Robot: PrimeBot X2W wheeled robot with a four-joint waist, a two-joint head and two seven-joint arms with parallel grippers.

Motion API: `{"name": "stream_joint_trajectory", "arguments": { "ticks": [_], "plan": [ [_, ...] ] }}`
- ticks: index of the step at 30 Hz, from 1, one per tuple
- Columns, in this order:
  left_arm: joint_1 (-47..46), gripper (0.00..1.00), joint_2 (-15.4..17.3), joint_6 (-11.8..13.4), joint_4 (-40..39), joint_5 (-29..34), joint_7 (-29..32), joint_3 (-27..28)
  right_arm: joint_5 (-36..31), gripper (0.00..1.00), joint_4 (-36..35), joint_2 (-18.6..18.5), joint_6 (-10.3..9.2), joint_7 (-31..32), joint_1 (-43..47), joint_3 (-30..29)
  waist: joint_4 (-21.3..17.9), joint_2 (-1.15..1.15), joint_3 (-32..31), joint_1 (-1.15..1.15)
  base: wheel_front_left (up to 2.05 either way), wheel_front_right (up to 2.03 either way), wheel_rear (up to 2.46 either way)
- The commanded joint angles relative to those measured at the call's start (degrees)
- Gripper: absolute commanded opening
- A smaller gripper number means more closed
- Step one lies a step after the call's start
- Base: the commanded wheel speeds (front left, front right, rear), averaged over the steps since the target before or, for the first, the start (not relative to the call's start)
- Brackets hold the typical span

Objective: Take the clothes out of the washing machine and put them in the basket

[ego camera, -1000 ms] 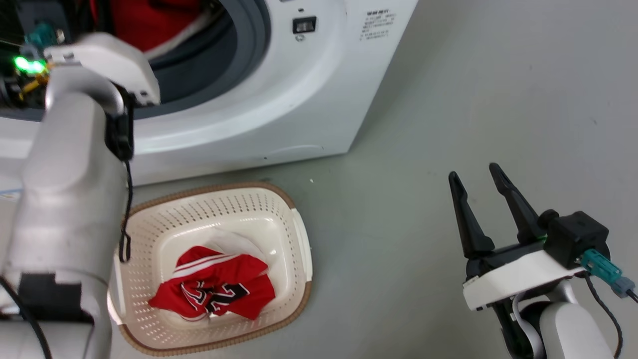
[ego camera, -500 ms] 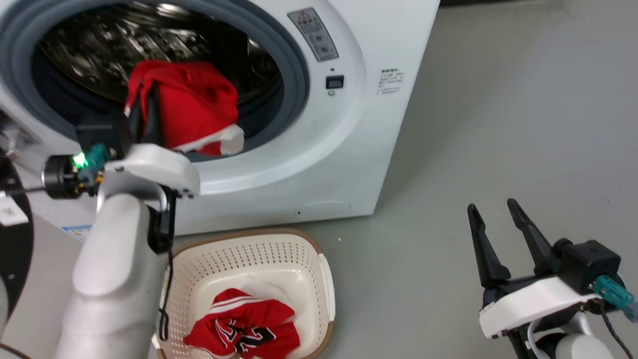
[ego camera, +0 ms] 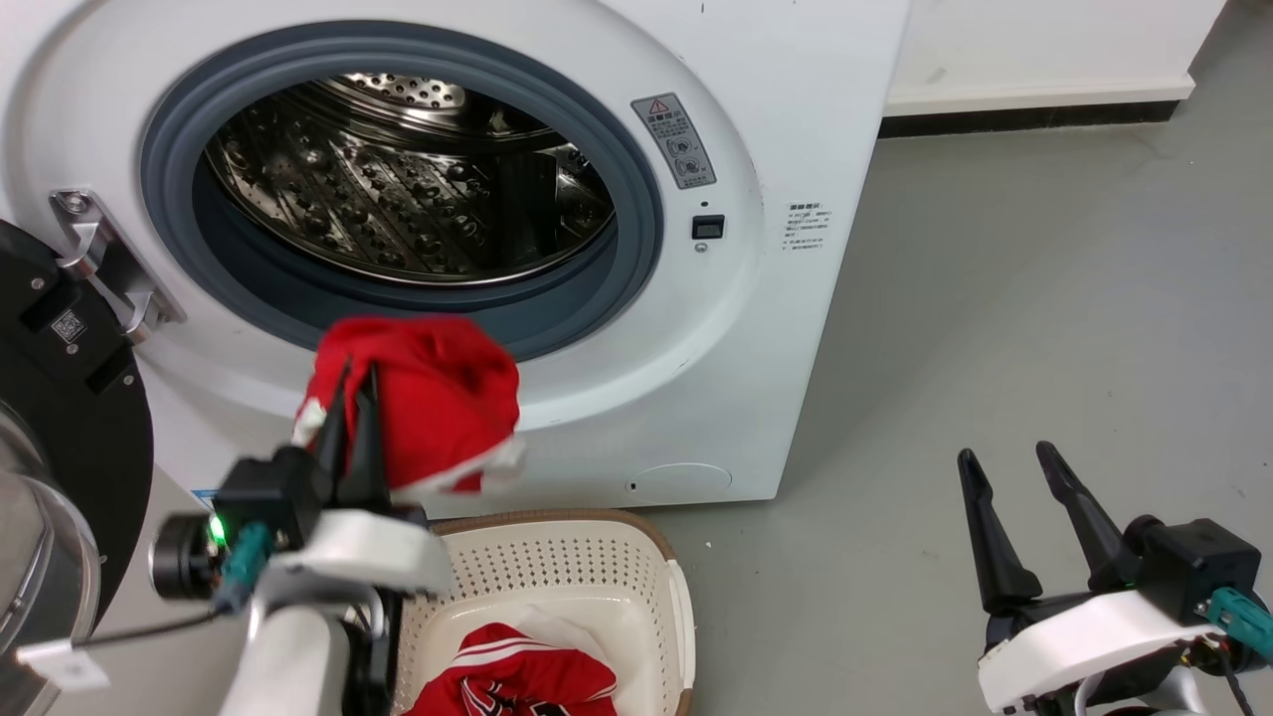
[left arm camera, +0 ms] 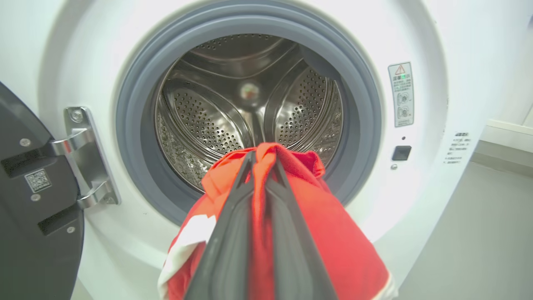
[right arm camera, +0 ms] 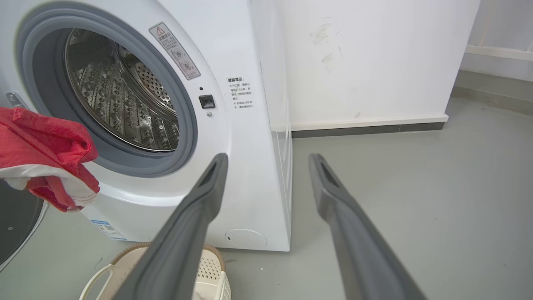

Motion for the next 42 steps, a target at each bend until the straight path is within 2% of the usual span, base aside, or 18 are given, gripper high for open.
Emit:
{"name": "stream_joint_trajectory", "arguments": {
  "ticks": [1,7,13,20,28,33,42],
  "plan": [
    [2.78,0.00,-0.69,0.44,-2.08,-0.09,0.50,-0.33,0.02,1.00,-0.56,0.09,-0.04,0.26,0.74,-0.24,0.17,0.00,0.01,0.01,0.00,0.00,0.00],
    [11.96,0.00,-2.47,2.23,-5.43,-1.39,2.63,-1.49,0.06,1.00,-1.81,0.11,-0.04,0.80,0.85,-0.42,0.64,0.00,1.79,0.01,0.00,0.00,0.00],
    [13.82,0.00,-4.38,1.32,-0.01,-2.95,2.15,-4.01,-0.53,1.00,-3.16,0.10,-0.04,1.35,-1.60,-0.25,0.99,0.00,6.67,0.01,0.00,0.00,0.00],
    [7.35,0.00,-5.74,0.73,12.66,-4.63,0.57,-4.48,-0.44,1.00,-4.47,0.10,-0.04,1.34,-5.20,1.07,-1.26,0.00,16.22,0.01,0.00,0.00,0.00],
    [-4.69,0.00,-5.78,-0.69,27.87,-5.27,-0.51,-3.31,-0.24,1.00,-3.90,0.10,-0.04,-0.27,-9.83,2.76,-3.90,0.00,26.81,0.01,0.00,0.00,0.00],
    [-12.57,0.00,-4.80,-1.27,35.54,-4.19,-0.68,-2.81,0.34,1.00,-3.53,0.11,-0.04,-1.50,-13.61,4.67,-5.75,0.00,32.85,0.01,0.00,0.00,0.00],
    [-19.34,0.00,-2.78,-1.03,45.05,-3.84,-0.59,-0.53,1.60,1.00,-0.75,0.12,-0.04,-4.09,-18.13,6.93,-9.47,0.00,39.07,0.01,0.00,0.00,0.00]
  ]
}}
